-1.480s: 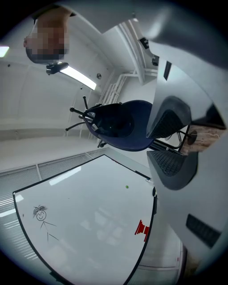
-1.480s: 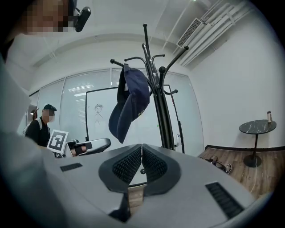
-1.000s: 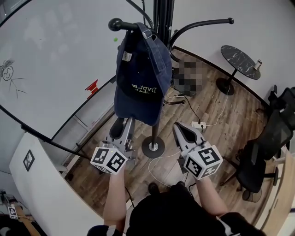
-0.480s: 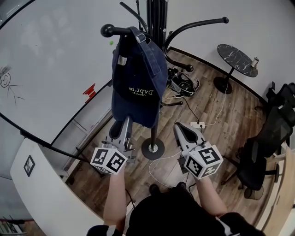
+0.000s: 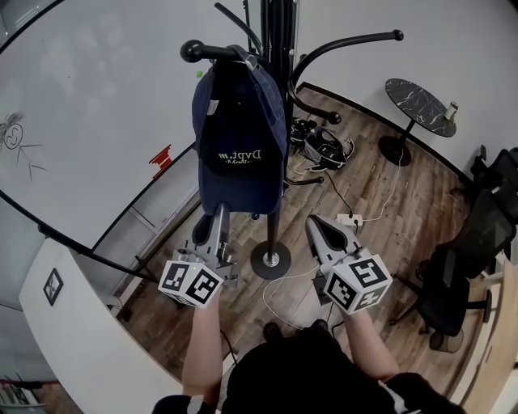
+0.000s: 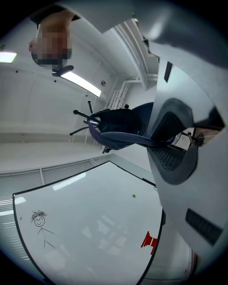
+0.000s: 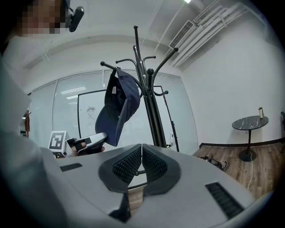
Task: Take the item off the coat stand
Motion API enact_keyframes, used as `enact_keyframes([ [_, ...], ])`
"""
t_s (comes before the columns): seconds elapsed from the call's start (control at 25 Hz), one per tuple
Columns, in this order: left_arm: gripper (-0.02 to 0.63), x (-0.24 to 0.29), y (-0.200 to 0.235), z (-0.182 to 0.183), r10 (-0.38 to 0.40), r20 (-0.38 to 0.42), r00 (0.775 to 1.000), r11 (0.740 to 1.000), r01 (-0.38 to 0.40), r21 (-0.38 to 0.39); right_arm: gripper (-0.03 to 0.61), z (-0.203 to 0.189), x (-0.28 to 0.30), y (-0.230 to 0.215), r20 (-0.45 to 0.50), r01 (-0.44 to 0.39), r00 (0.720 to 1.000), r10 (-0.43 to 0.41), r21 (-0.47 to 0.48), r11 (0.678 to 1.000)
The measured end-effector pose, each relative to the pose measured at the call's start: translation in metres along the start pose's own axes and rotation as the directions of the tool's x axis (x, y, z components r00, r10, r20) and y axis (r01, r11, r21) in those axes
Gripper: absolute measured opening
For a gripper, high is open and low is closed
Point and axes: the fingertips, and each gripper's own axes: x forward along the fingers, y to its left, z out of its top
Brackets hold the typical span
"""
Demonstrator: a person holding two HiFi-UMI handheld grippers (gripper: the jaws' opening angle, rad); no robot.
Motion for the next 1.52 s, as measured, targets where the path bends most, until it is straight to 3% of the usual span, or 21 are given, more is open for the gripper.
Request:
enact_keyframes([
  [0.4,0.034,-0.008,-0.013,-0.008,-0.009,-0.011,1.000,1.000,0.009,0.013,0.032,-0.006,-0.011,-0.003,-0.003,0.001,1.000,-0.001,0.013,1.000],
  [1.52,0.032,-0.043,-0.037,0.037,-0.041,0.181,0.983,0.999,0.046,-0.021,0.032,-0.006,-0.025,0.008,0.008,-0.039,0.999,0.039,0.013,0.999],
])
